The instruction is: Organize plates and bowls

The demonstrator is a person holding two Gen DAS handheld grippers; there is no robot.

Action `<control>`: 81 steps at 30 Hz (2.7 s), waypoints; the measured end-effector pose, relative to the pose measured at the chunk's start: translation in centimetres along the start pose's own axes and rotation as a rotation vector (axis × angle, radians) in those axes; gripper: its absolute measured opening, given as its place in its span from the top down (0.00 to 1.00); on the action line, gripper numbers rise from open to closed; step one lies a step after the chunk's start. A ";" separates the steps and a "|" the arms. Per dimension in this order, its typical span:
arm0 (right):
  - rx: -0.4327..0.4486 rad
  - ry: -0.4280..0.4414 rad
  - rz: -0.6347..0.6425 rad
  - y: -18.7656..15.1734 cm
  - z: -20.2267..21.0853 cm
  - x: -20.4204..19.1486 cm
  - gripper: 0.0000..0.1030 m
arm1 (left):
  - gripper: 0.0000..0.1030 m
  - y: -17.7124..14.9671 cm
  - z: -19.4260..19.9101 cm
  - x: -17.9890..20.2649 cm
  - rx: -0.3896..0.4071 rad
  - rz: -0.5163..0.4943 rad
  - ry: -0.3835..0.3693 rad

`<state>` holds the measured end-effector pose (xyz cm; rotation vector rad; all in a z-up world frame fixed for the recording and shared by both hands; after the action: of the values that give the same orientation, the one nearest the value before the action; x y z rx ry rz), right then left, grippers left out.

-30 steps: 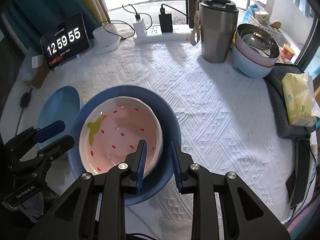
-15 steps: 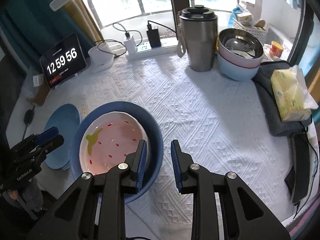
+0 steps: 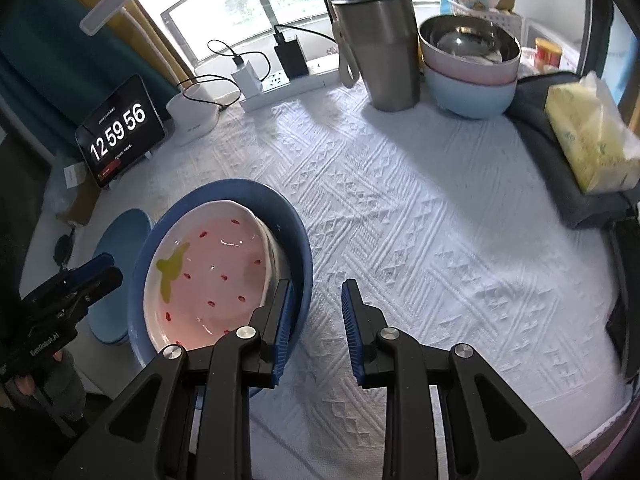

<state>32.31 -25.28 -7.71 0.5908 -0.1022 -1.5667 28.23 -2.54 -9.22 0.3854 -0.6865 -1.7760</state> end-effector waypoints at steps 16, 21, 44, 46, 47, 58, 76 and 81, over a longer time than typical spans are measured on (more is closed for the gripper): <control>0.055 -0.065 0.044 -0.7 -1.1 -0.6 0.74 | 0.56 -0.3 -2.5 1.7 -0.063 -0.085 0.058; 0.085 -0.054 0.017 -0.8 -1.4 -0.1 0.69 | 0.56 -0.1 -3.1 1.9 -0.061 -0.084 0.094; 0.173 0.047 -0.114 -1.0 -1.8 0.0 0.92 | 0.79 -0.9 -2.8 2.0 0.065 0.016 0.056; 0.197 0.019 -0.097 -1.2 -1.8 -0.5 0.93 | 0.84 -0.8 -2.6 2.5 0.077 -0.001 0.060; 0.204 0.013 -0.091 -1.2 -1.8 -0.6 0.93 | 0.84 -0.9 -2.6 2.5 0.084 0.003 0.060; 0.228 0.017 -0.108 -1.4 -1.6 -0.5 0.93 | 0.86 -0.9 -2.3 2.4 0.096 0.008 0.042; 0.233 0.016 -0.115 -1.7 -0.8 -1.0 0.93 | 0.86 -0.8 -1.2 2.1 0.116 0.006 0.021; 0.243 0.014 -0.105 -1.7 -0.2 -1.5 0.93 | 0.86 -0.8 -0.6 1.9 0.128 0.011 0.021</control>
<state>30.84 -23.65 -8.11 0.8082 -0.2569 -1.6641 27.41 -4.30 -9.98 0.4854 -0.7885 -1.7206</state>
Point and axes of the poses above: each gripper's, at about its wrist camera, not at the fingertips, and z roughly against the way its jaws point, x to its right, y to its top, the point moved 3 cm from there along -z, roughly the way its jaws point, and after that the axes turned 10 degrees about -z, right-handed, at the moved point
